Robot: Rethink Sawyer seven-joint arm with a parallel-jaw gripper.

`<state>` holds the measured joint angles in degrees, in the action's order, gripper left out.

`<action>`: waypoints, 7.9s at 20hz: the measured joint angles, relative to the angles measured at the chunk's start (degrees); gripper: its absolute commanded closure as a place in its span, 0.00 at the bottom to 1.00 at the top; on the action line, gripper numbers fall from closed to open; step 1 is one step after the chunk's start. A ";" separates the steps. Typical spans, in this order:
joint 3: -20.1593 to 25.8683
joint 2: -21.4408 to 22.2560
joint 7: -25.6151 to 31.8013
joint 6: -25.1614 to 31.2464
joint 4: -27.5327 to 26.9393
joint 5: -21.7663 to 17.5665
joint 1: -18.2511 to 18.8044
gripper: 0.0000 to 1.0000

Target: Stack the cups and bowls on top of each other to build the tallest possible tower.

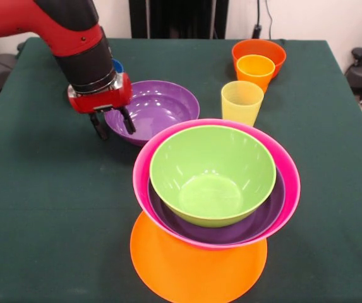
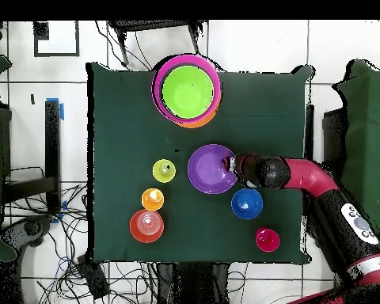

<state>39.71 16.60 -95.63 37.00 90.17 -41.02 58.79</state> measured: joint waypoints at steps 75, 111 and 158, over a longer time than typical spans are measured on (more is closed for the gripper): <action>-0.47 25.76 0.14 17.65 -3.57 27.37 -19.69 1.00; -7.13 8.18 -3.13 20.26 -30.61 32.39 -25.91 1.00; -7.11 5.53 -3.13 20.66 -27.86 34.76 -19.22 1.00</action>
<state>32.60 22.13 -98.76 57.65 62.31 -6.26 39.57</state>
